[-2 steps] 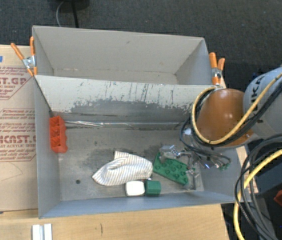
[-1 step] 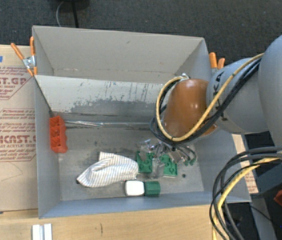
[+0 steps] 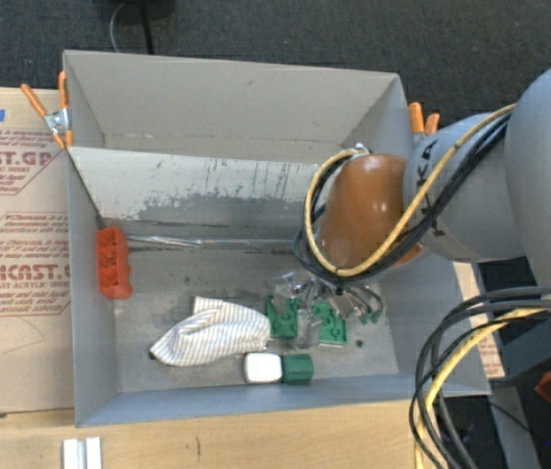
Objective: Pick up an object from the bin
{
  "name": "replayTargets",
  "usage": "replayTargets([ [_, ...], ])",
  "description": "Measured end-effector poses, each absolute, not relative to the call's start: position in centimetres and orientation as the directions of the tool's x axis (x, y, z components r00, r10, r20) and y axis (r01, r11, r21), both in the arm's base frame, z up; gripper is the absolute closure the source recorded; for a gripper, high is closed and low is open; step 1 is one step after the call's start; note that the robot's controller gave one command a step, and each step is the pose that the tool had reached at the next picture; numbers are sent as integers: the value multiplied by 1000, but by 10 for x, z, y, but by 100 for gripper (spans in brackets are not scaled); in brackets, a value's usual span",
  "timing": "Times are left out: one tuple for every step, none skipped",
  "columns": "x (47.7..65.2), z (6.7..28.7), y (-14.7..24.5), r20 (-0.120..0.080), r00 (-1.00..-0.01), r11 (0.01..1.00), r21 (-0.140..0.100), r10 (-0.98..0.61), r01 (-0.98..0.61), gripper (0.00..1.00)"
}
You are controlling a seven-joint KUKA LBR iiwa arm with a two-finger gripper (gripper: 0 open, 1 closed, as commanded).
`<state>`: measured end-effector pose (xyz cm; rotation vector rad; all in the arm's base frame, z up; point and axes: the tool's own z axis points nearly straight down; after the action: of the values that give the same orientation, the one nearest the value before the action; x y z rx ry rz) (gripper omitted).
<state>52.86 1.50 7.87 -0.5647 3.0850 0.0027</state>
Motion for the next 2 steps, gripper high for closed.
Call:
replayTargets([
  [538,78,8,2,-925,925,8,-380,-380,100],
  [560,78,-27,-16,-879,879,-2,-476,-476,100],
])
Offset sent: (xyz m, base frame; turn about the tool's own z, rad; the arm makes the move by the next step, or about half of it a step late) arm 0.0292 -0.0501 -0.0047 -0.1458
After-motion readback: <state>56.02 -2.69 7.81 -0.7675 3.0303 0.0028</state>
